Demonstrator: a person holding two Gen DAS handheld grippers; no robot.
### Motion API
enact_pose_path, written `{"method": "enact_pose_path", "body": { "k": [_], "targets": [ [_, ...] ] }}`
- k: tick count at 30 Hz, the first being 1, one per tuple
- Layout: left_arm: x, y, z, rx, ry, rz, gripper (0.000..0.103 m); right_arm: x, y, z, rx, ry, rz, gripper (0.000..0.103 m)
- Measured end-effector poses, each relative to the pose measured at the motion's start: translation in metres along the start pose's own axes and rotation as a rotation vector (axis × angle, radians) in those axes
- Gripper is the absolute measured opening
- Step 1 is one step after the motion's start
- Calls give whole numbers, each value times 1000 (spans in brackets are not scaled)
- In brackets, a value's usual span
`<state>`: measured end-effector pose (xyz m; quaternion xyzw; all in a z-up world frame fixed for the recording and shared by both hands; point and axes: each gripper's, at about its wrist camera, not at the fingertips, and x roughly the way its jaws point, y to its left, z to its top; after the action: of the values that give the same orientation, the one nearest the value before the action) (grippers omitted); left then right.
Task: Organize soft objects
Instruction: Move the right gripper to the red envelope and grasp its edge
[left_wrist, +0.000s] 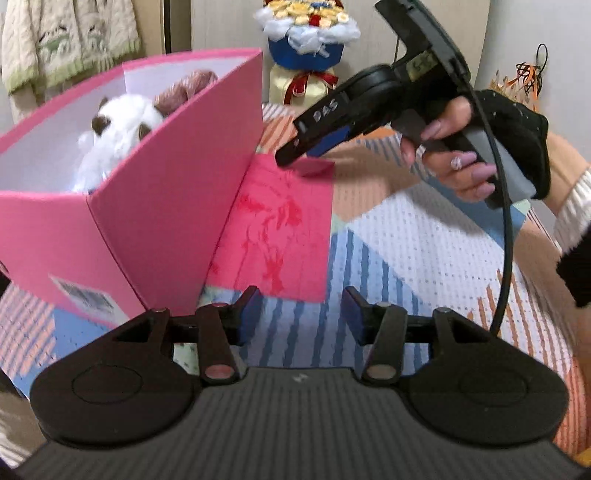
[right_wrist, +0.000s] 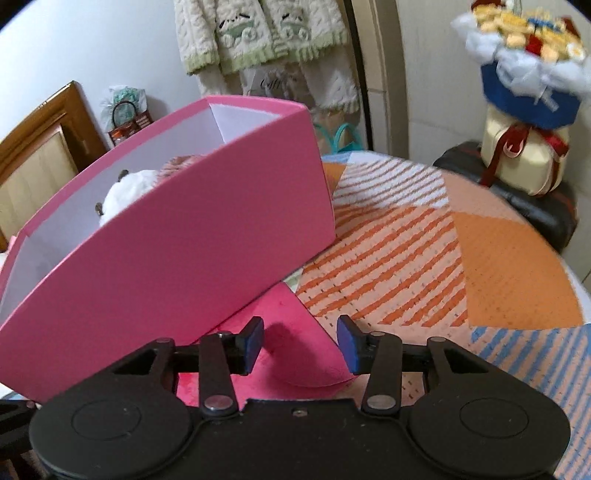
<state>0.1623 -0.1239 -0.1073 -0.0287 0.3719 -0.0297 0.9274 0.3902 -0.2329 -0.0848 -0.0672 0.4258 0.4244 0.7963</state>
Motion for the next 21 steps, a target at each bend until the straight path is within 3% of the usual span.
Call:
{"method": "enact_pose_path", "body": {
  "k": [4,7,14,21],
  "targets": [
    [0,3,0,-44,3,2,54,0,-7,-2,-2,19,72,60],
    [1,4,-1,-76,-4,-14,63,-4,-3,-9,-46,43,106,61],
    [2,2,-4,-59,-13,-4,65,-32,22,-42,-171,61,-26,60],
    [2,-1,-6,1,-23,-35,67,-73,10,-77,-61,46,-16,60]
  ]
}}
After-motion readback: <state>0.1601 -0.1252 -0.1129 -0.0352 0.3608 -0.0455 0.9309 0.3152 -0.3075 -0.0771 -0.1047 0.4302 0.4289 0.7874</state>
